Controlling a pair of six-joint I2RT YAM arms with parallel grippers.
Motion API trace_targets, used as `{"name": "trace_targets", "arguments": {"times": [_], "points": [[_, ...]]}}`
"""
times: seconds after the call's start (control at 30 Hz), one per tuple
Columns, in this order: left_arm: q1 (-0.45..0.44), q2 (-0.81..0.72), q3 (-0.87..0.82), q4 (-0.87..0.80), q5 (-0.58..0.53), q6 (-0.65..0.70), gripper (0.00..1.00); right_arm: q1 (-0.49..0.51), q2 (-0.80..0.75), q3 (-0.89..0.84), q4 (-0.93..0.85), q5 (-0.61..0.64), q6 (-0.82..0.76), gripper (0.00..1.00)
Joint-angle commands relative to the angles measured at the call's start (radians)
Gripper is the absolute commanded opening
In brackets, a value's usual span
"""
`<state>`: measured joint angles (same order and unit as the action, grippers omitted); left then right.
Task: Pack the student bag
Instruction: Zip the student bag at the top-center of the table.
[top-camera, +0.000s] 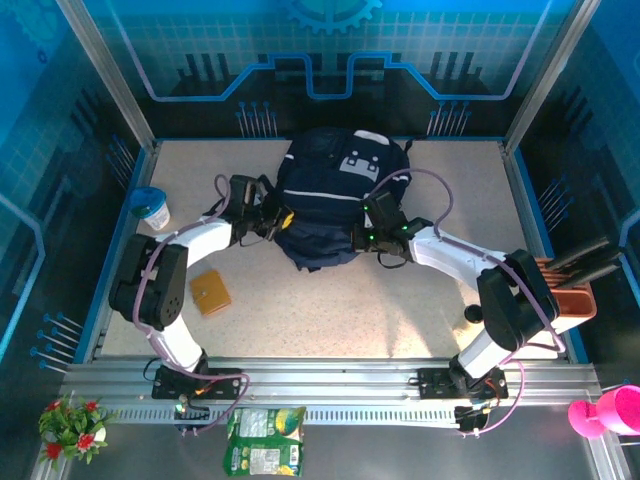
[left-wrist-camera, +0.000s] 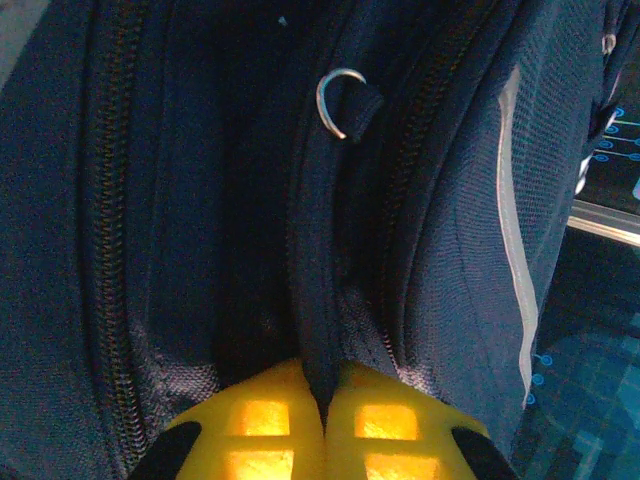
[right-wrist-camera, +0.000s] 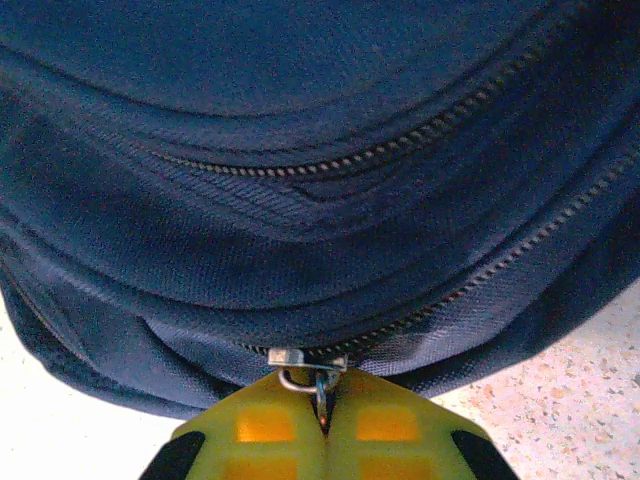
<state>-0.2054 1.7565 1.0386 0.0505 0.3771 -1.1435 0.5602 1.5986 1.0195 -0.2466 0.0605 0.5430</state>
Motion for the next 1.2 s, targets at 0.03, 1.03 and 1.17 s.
{"name": "trace_targets", "arguments": {"times": [0.03, 1.03, 1.17], "points": [[0.055, -0.013, 0.023, -0.024, -0.012, 0.056, 0.13, 0.054, 0.009, 0.063, -0.038, -0.047, -0.068, 0.00], [-0.022, -0.288, -0.252, 0.078, -0.110, -0.133, 0.40, 0.216, 0.251, 0.300, 0.107, -0.274, -0.053, 0.00], [-0.033, -0.251, -0.228, 0.085, -0.113, -0.133, 0.39, 0.217, 0.249, 0.301, 0.105, -0.275, -0.055, 0.00]]}}
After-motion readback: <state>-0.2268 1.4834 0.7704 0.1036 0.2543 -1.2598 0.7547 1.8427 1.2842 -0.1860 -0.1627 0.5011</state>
